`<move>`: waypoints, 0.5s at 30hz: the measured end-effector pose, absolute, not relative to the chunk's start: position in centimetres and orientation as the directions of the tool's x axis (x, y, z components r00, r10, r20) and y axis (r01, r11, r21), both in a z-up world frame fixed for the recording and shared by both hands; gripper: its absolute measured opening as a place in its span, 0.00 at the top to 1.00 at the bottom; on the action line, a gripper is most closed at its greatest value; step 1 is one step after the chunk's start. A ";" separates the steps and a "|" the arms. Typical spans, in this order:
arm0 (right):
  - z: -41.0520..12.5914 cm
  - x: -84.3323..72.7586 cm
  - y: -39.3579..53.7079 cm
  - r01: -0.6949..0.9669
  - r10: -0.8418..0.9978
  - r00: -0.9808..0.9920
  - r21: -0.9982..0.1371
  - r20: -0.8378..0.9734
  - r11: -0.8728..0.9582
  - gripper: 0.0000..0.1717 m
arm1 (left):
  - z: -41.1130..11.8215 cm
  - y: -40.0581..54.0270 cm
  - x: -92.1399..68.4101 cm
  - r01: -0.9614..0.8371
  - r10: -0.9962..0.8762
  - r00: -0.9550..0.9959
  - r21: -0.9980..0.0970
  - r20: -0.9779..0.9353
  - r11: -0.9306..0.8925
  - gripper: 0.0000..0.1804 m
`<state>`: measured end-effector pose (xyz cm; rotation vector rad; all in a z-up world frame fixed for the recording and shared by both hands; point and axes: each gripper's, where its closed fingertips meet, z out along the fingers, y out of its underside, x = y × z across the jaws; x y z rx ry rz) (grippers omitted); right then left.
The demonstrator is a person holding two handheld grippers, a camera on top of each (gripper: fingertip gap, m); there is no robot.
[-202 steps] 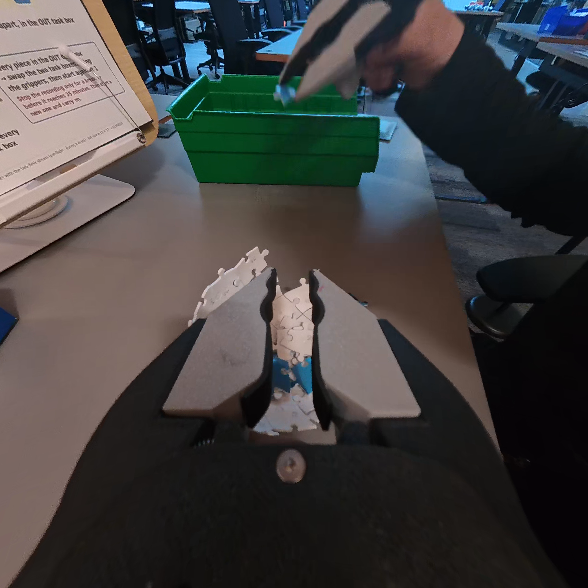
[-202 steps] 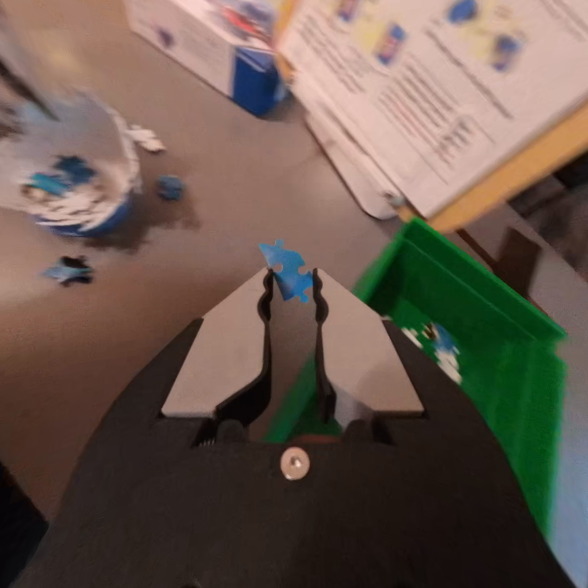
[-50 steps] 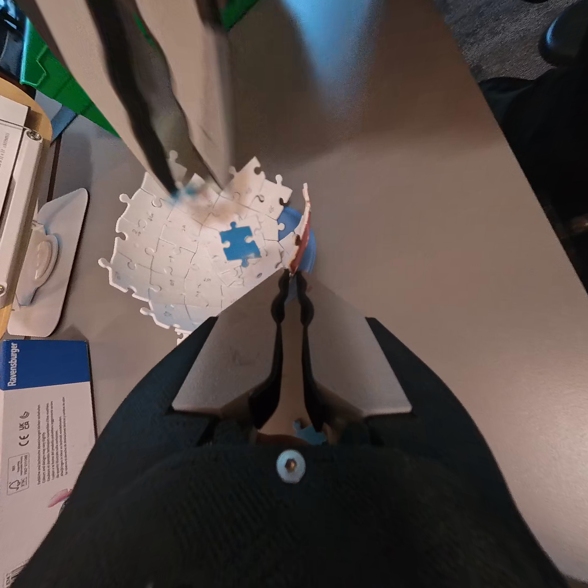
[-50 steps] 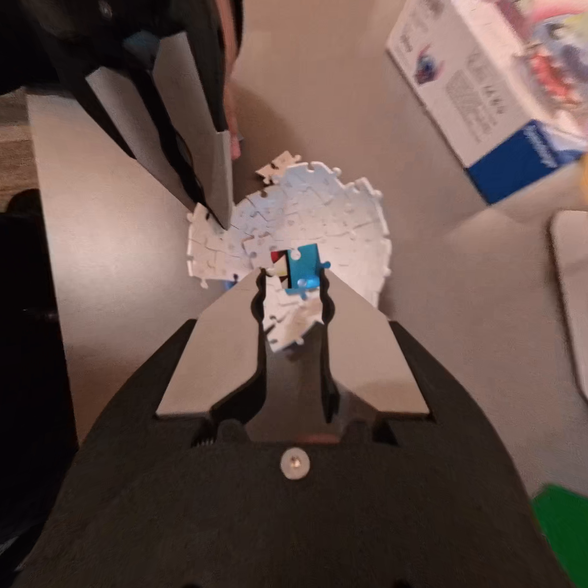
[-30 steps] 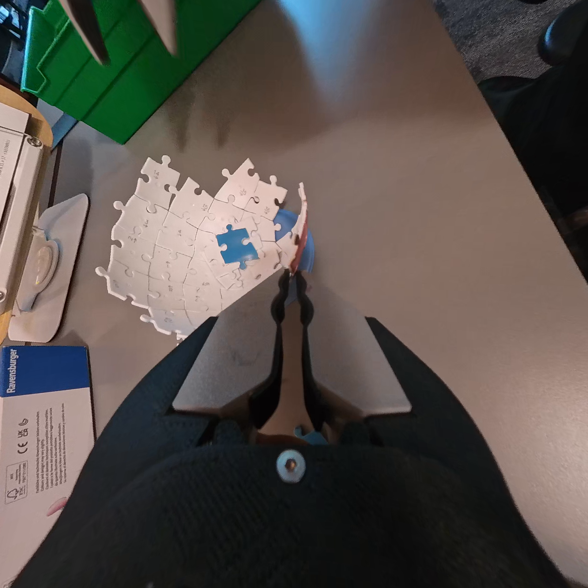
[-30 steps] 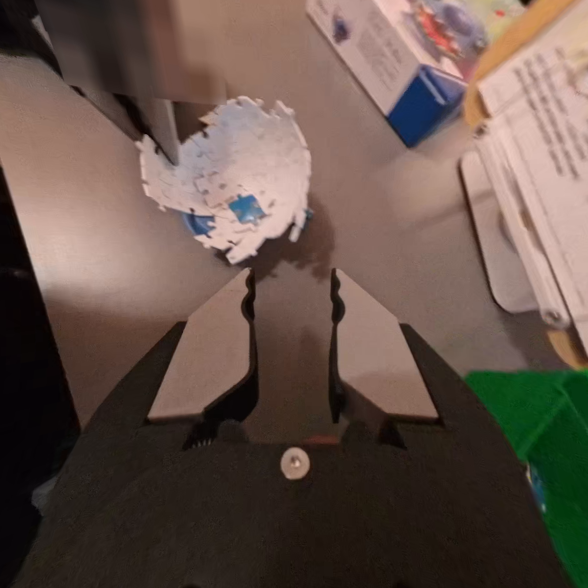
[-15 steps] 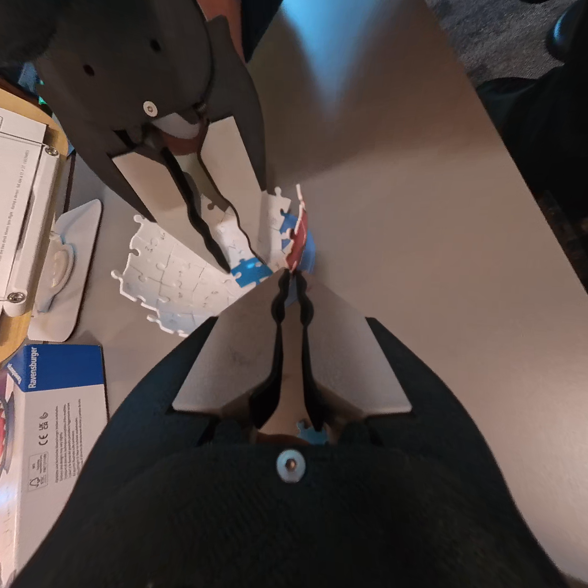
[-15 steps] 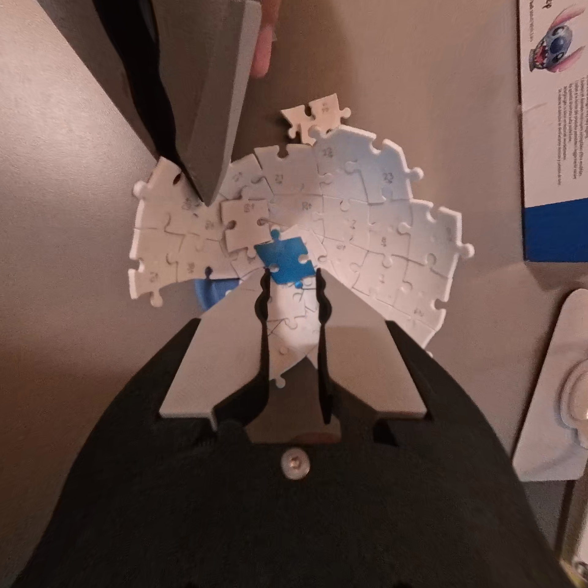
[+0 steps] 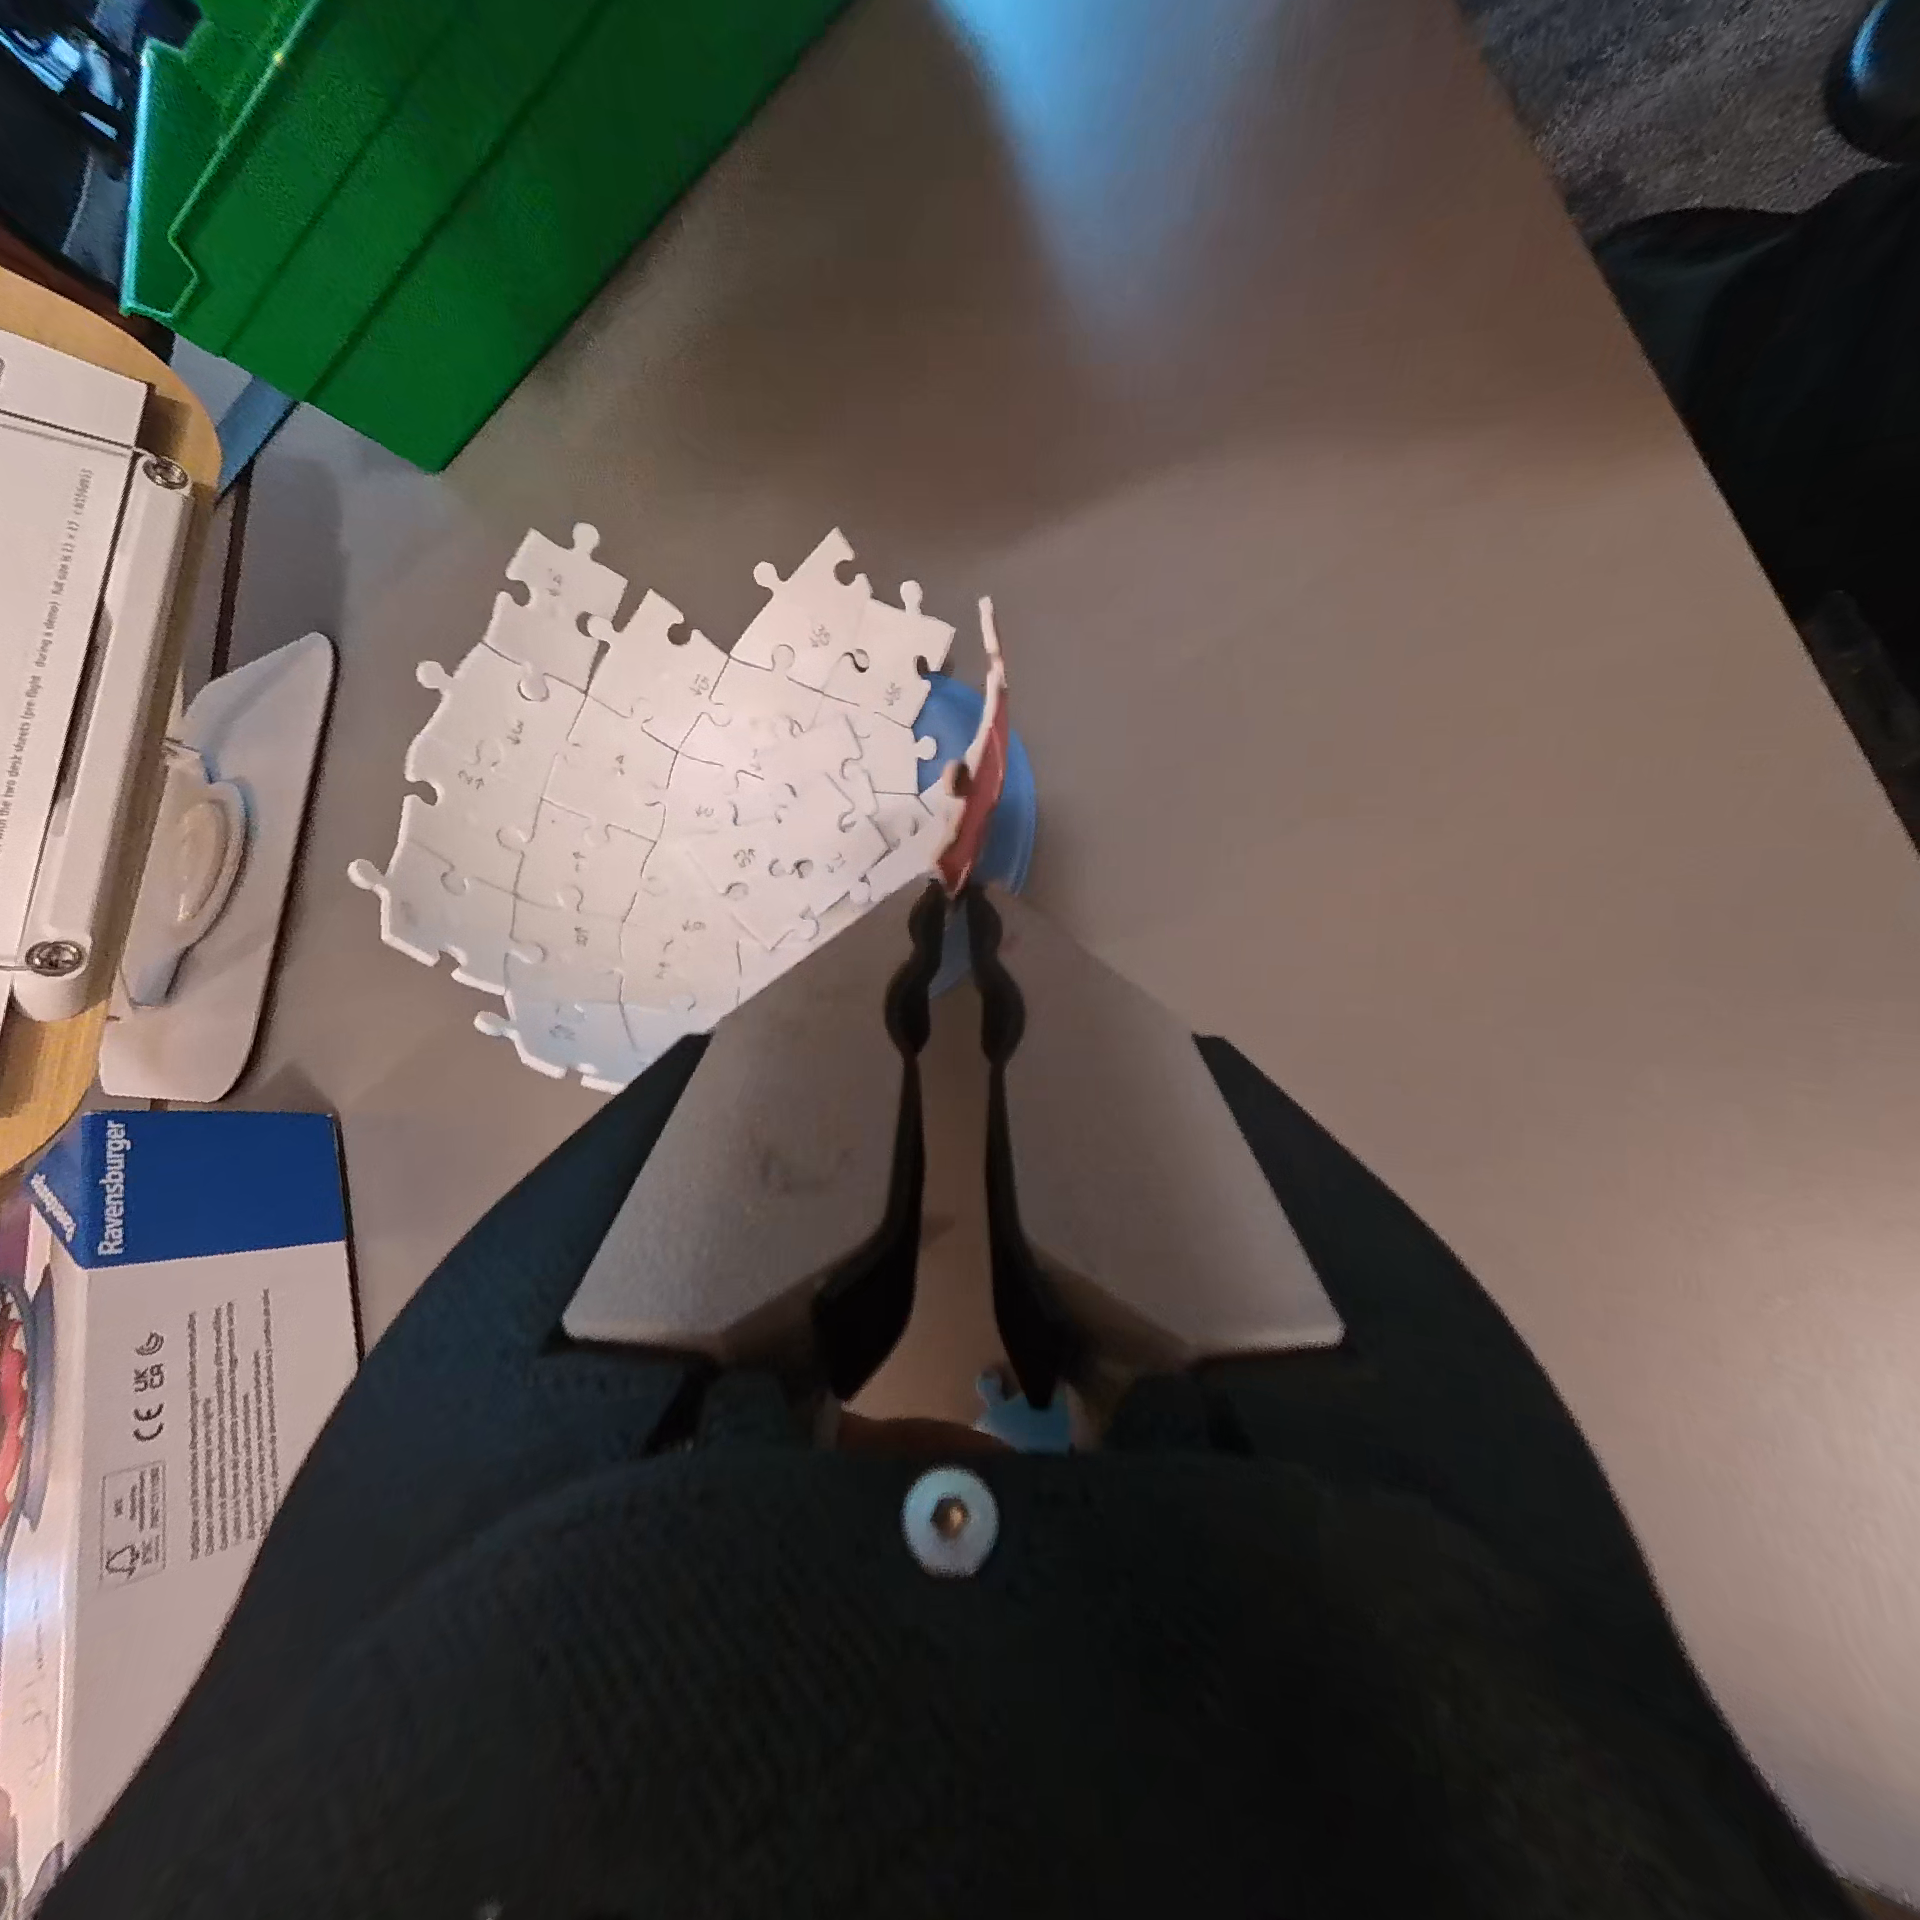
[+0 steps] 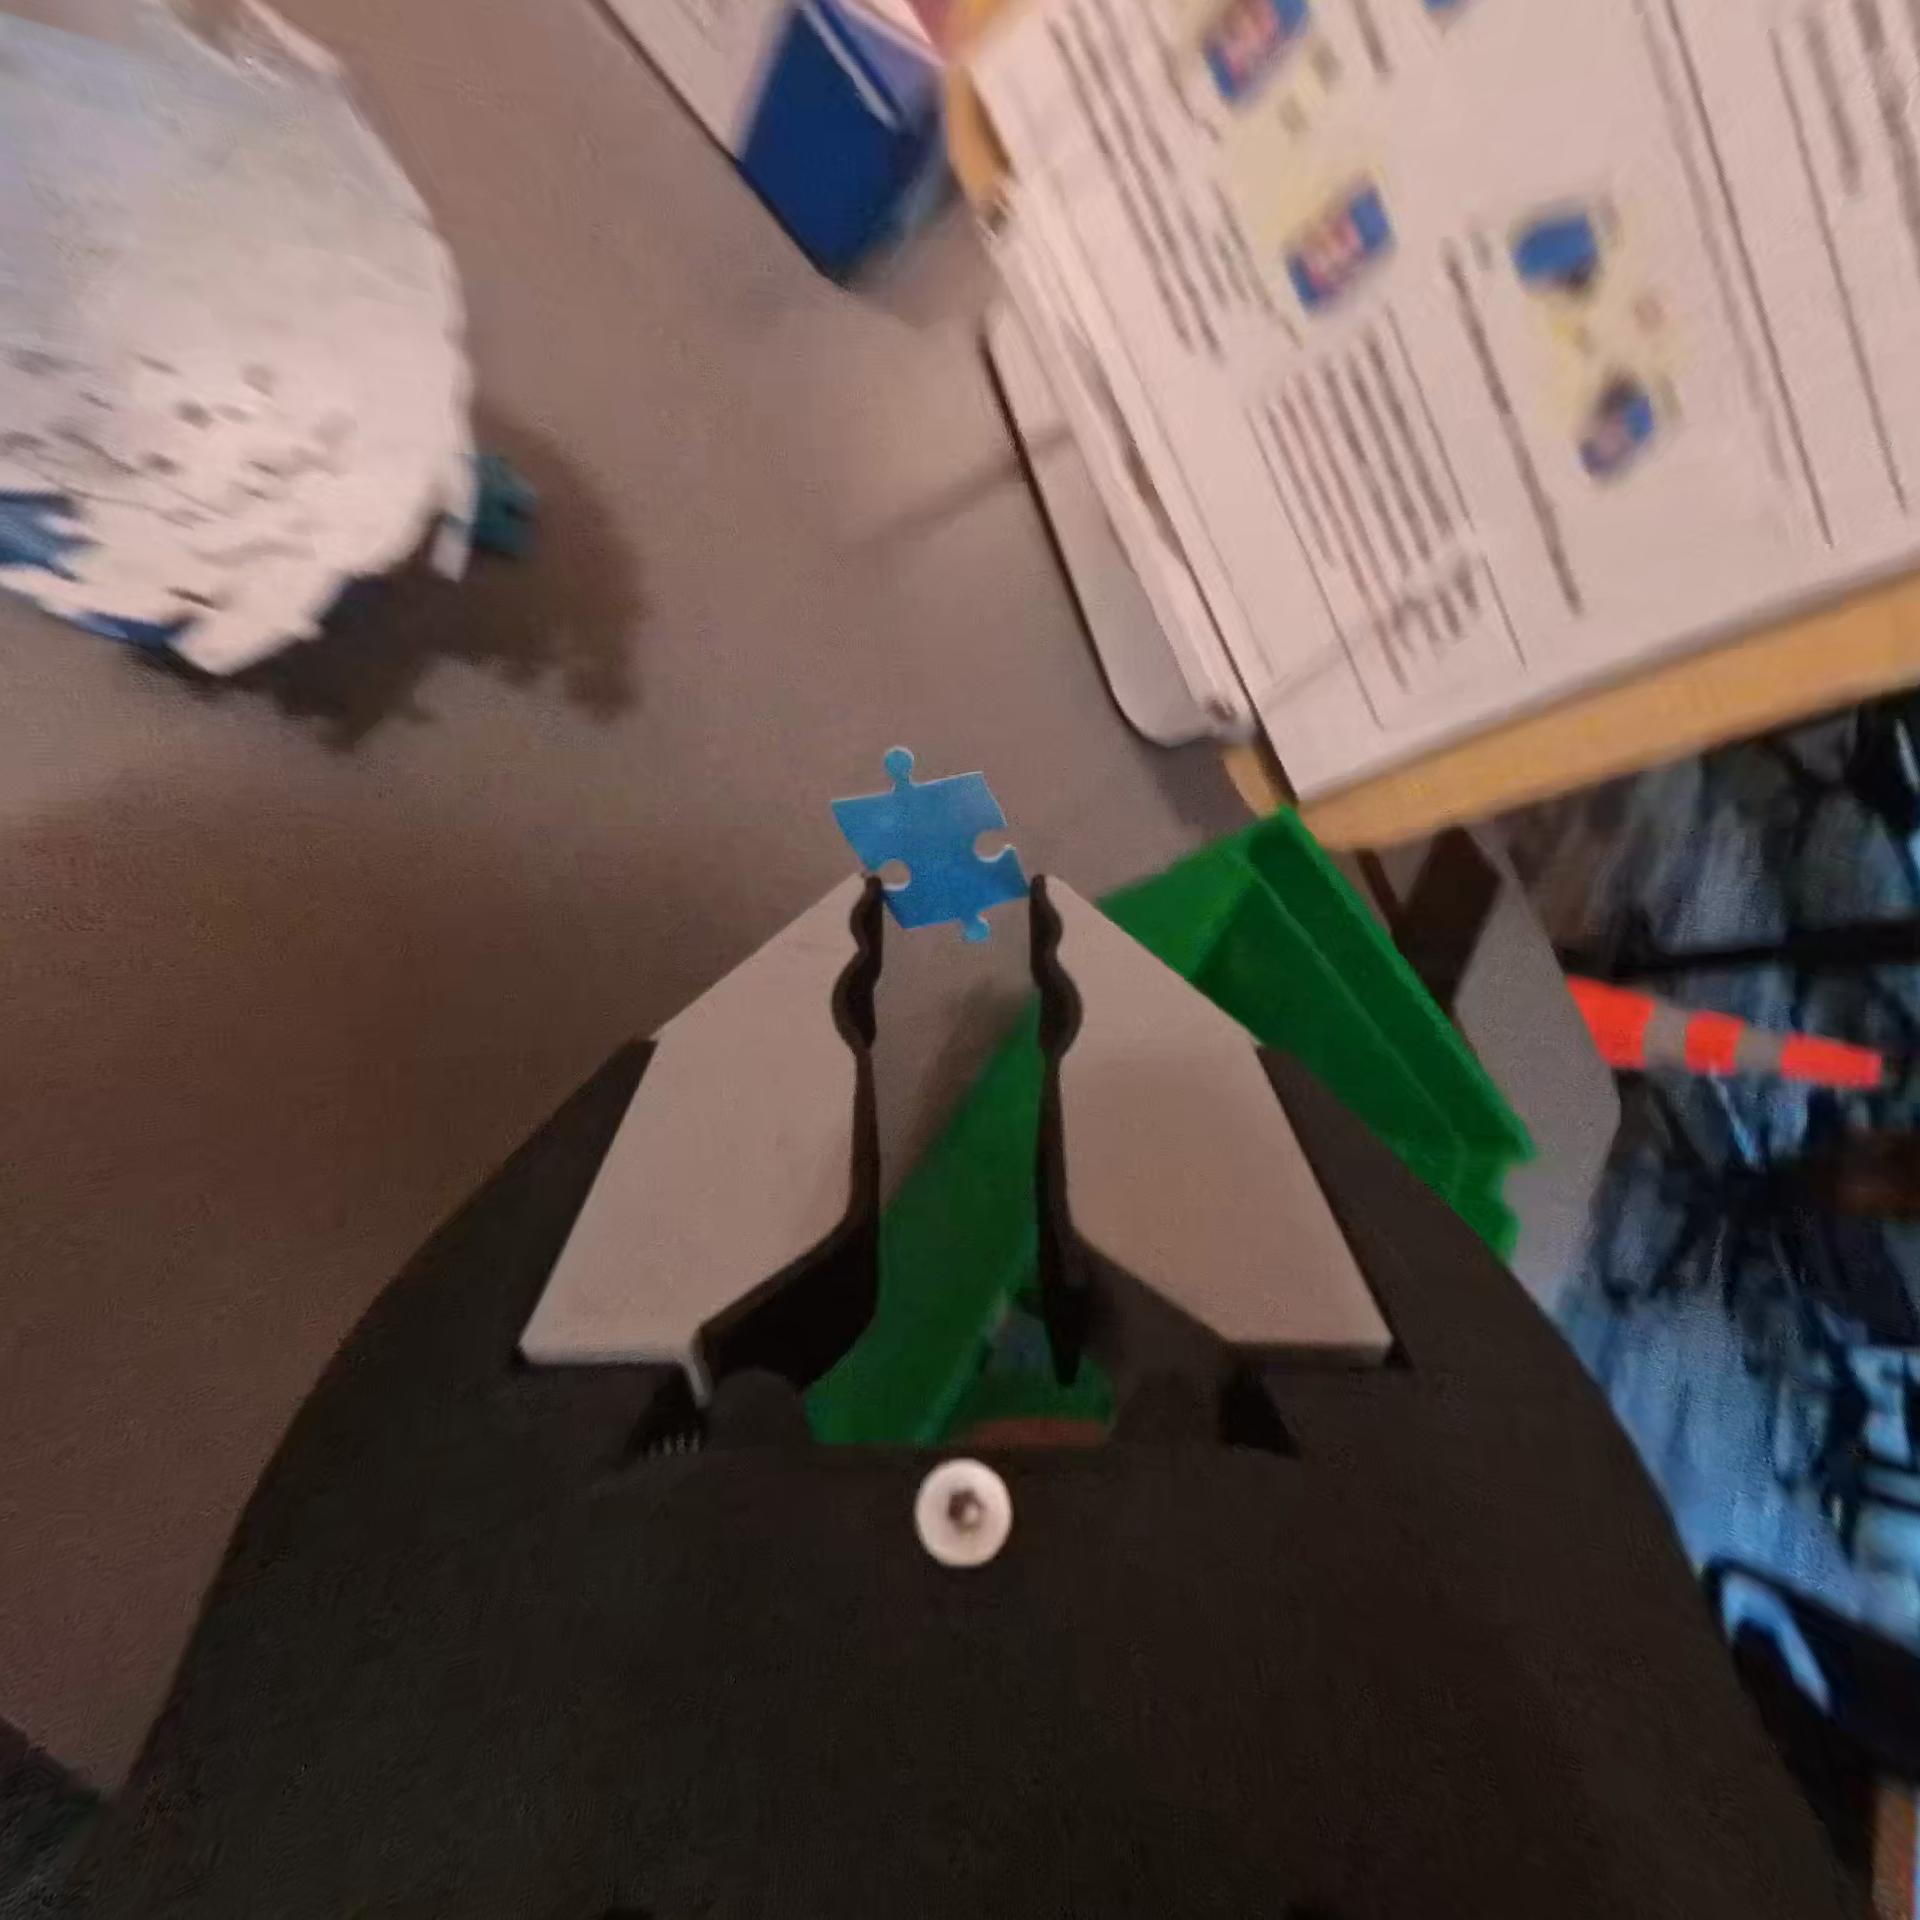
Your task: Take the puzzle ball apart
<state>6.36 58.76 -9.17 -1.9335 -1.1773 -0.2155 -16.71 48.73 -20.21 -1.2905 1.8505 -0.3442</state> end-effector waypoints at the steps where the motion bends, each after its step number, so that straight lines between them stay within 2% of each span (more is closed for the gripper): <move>1: -9.5 9.8 59.4 0.772 0.618 0.604 -0.562 0.503 -0.297 0.85 | -20.3 48.8 -16.7 -0.646 -0.871 -0.125 -0.627 -0.476 0.435 0.99; 2: -10.4 12.4 59.9 0.750 0.600 0.644 -0.547 0.475 -0.371 0.85 | -20.3 48.8 -16.7 -0.648 -0.870 -0.126 -0.624 -0.477 0.436 0.99; 4: -12.5 16.0 60.8 0.726 0.568 0.684 -0.498 0.458 -0.474 0.78 | -20.4 48.8 -16.6 -0.648 -0.869 -0.126 -0.623 -0.478 0.437 0.99; 7: -12.8 17.6 61.8 0.710 0.484 0.703 -0.481 0.521 -0.514 0.75 | -20.3 48.8 -16.5 -0.642 -0.872 -0.120 -0.633 -0.474 0.432 0.99; 11: -10.9 7.4 59.7 0.734 0.647 0.623 -0.613 0.439 -0.292 0.75 | -20.5 48.9 -16.5 -0.640 -0.877 -0.116 -0.639 -0.467 0.425 0.99; 13: -11.6 -0.3 56.8 0.748 0.807 0.469 -0.646 0.358 -0.148 0.74 | -20.6 48.9 -16.5 -0.642 -0.878 -0.118 -0.638 -0.465 0.424 0.99; 15: -13.7 -6.5 54.1 0.784 0.905 0.273 -0.621 0.326 -0.013 0.74 | -20.6 48.9 -16.5 -0.643 -0.876 -0.119 -0.636 -0.467 0.426 0.99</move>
